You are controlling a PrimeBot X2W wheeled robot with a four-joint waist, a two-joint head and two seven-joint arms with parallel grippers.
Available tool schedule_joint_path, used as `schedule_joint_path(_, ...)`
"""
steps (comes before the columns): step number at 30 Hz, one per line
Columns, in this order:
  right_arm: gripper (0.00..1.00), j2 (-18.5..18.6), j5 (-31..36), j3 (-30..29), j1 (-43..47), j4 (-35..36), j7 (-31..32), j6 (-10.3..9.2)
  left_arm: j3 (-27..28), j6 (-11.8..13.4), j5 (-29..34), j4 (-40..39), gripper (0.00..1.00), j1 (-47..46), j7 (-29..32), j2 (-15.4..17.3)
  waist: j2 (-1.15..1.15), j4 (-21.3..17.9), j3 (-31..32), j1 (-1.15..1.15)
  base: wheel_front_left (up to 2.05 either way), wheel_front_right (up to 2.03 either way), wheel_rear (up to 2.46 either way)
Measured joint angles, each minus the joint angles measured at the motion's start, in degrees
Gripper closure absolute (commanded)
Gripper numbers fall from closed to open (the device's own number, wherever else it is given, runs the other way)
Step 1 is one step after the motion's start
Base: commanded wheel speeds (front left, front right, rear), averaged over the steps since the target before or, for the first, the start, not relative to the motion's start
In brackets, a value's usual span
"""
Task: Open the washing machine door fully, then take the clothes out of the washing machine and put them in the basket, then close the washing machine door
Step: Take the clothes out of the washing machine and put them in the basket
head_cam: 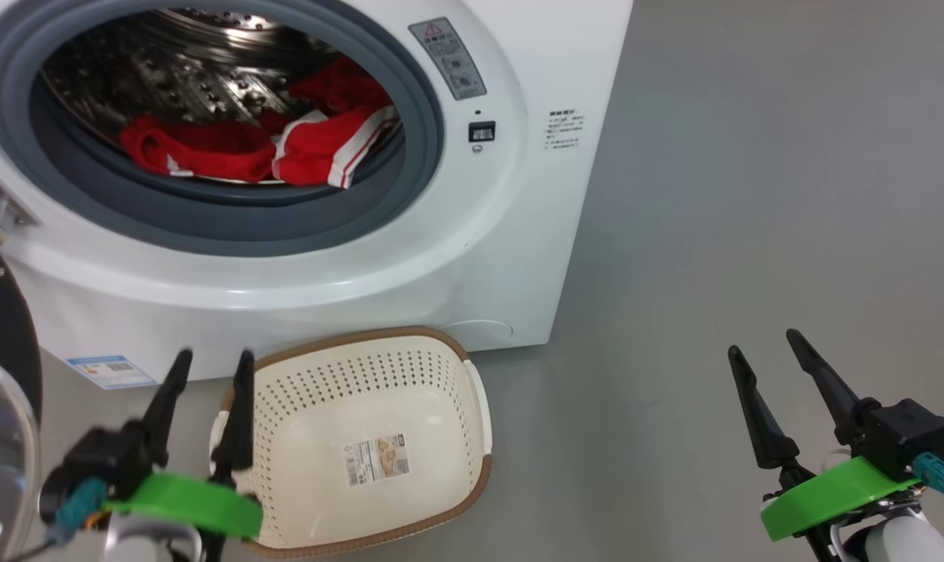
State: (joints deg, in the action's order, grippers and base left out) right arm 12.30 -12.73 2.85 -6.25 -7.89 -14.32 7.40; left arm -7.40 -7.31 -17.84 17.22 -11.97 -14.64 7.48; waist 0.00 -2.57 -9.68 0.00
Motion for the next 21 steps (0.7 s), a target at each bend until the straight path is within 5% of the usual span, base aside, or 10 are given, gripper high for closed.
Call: schedule_joint_path(21, 0.0, -3.41, -0.3, 4.45, -7.29, -0.21, 0.0, 0.0, -10.39, 0.0, -2.68, 30.36, 0.0, -37.33, 4.28, 5.12, 0.0, -6.4, -8.19, 0.0, 0.0, 0.0, 0.0)
